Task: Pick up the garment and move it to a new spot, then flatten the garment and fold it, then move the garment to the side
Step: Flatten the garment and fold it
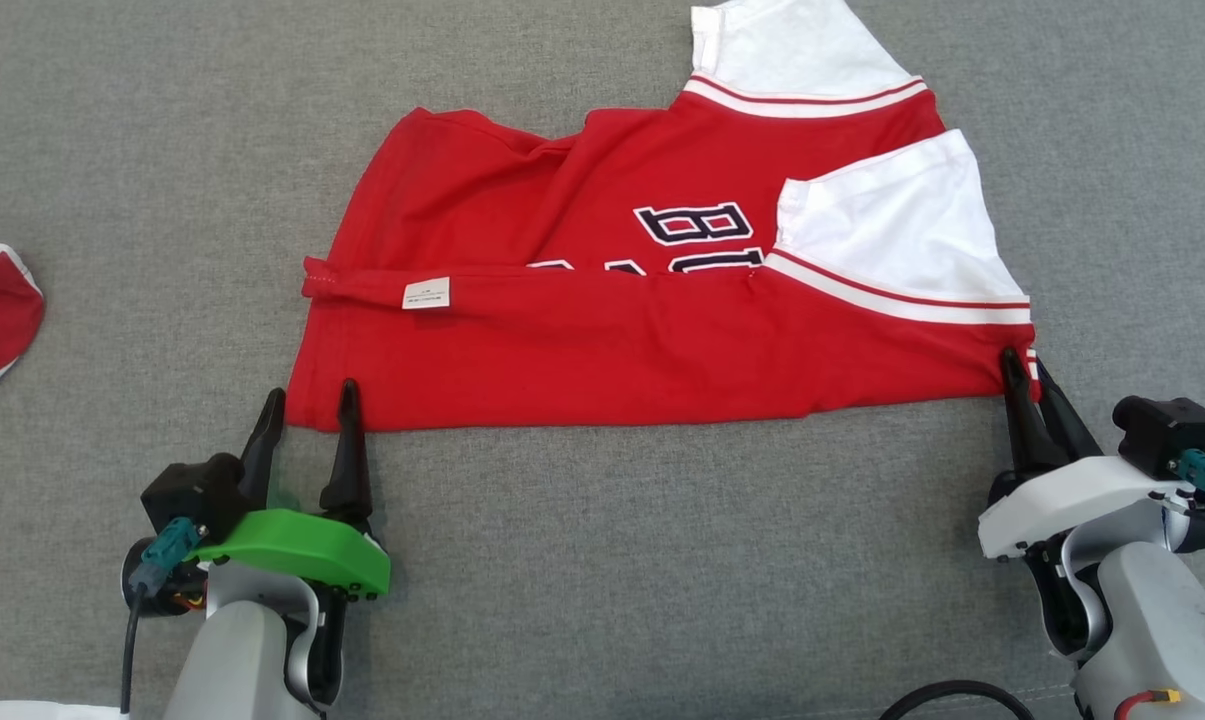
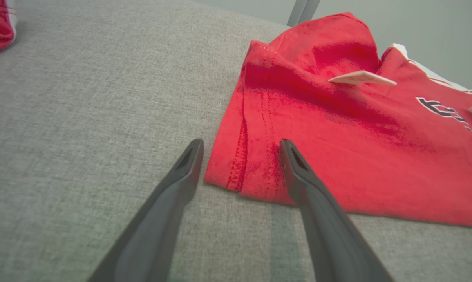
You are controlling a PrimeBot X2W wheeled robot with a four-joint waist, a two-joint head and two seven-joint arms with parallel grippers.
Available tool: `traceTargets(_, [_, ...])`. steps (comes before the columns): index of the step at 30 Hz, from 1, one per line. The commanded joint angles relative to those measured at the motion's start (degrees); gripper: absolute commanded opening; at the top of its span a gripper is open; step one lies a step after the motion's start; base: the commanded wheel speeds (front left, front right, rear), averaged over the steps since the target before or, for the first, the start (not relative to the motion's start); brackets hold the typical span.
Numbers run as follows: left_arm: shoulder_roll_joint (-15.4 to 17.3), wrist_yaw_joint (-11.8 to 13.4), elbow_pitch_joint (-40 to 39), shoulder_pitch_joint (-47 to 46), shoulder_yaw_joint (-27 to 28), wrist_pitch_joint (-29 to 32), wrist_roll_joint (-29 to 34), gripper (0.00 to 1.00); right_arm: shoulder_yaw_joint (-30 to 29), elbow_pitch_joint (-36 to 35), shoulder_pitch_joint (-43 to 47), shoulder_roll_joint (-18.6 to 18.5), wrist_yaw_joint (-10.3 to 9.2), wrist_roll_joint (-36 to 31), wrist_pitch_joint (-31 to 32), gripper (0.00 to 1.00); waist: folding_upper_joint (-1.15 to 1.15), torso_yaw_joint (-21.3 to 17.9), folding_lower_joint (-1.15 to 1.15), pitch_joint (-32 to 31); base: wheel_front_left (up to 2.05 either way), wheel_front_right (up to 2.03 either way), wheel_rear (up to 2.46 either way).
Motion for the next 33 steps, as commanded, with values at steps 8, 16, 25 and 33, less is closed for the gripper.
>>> traceTargets(8, [0.11, -0.8, 4.25, -0.72, -1.85, 0.11, -1.85, 0.0, 0.71, -1.31, 0.02, -0.57, -0.12, 0.35, 0.0, 0.0, 0.0, -0.57, 0.0, 0.06, 0.0, 0.0, 0.0])
traceTargets(16, [0.16, -1.04, 3.61, -0.33, -5.62, 0.04, -7.52, 0.0, -0.52, -0.98, 1.22, -0.33, -0.13, 0.46, 0.0, 0.0, 0.0, 0.12, 0.0, -2.78, 0.0, 0.0, 0.0])
traceTargets(25, [0.64, -1.01, 0.73, 4.55, -4.28, 0.01, -3.38, 0.0, -0.26, 0.29, 3.53, -0.37, -0.13, 0.95, -0.01, 0.0, 0.0, 0.29, 0.0, -12.14, 0.0, 0.0, 0.0])
traceTargets(33, [0.66, -0.98, 2.34, 12.02, 0.39, 0.01, -3.26, 0.0, 3.84, 2.7, 9.65, -0.86, -0.13, 3.26, -0.01, 0.0, 0.0, -0.06, 0.0, -19.5, 0.0, 0.0, 0.0])
